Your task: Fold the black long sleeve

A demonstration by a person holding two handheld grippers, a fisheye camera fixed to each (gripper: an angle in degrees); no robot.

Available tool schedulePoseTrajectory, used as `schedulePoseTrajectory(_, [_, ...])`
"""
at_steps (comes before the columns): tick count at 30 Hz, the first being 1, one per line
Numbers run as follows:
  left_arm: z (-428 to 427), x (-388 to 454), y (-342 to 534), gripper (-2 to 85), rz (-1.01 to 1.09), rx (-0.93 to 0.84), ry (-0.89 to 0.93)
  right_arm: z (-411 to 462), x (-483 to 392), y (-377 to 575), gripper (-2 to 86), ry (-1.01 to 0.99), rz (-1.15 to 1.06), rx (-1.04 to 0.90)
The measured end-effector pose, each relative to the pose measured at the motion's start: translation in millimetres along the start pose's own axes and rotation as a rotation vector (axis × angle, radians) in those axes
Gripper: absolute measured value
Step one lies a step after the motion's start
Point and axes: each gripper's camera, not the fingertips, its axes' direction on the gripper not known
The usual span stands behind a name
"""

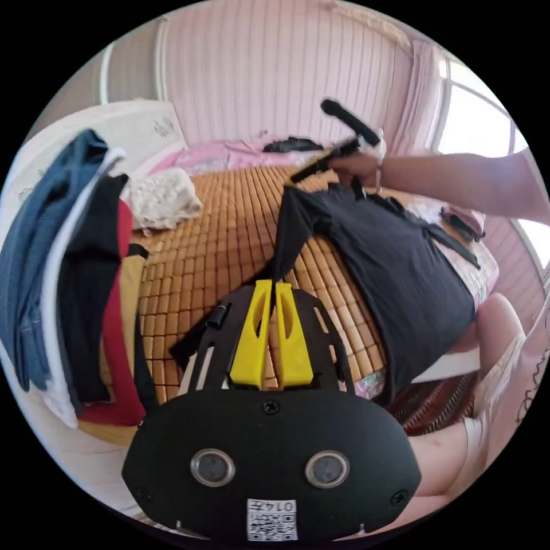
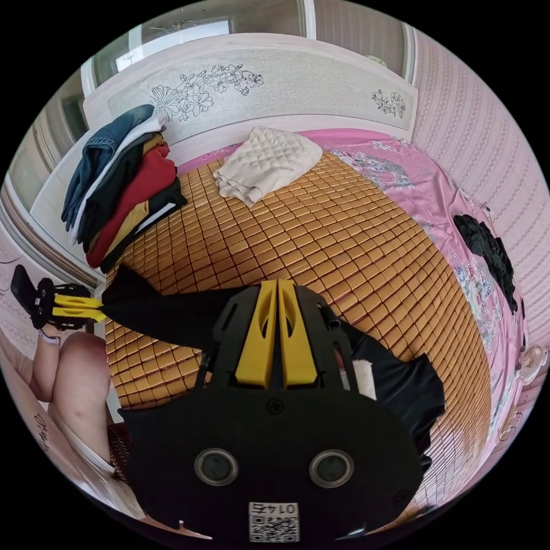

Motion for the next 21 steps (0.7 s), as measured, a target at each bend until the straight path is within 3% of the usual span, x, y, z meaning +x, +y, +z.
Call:
schedulePoseTrajectory(3, [-38,-35,18,-0.6,-0.256,0.18,-0.17,18,5,-1,-0.3,0.037,0.058,-0.016])
schedulePoseTrajectory(5, [-41,-62,33,0.5,-0.41,0.139,-0.244,33,11,-1,-0.3,0.041,0.109,-0.044])
schedulePoseTrajectory(8, [-41,-77,40,3.5,-0.449,0.069,-0.231,52,17,0,-0.3,0.051,0.172,-0.087])
schedulePoseTrajectory(12, [-43,-64,37,4.9,-0.293,0.086,-0.125,56,13,-1,-0.2,0.079,0.202,-0.102])
schedulePoseTrajectory(16, [-2,-38,22,8.0,-0.081,-0.1,0.072,33,-9,1,-0.1,0.082,0.157,-0.036])
schedulePoseTrajectory(20, [48,-29,18,7.8,-0.044,-0.39,0.061,10,-32,5,0.1,0.04,0.109,0.001])
schedulePoseTrajectory(21, [46,-30,18,7.1,-0.049,-0.368,0.056,2,-38,8,0.3,0.013,0.097,0.017])
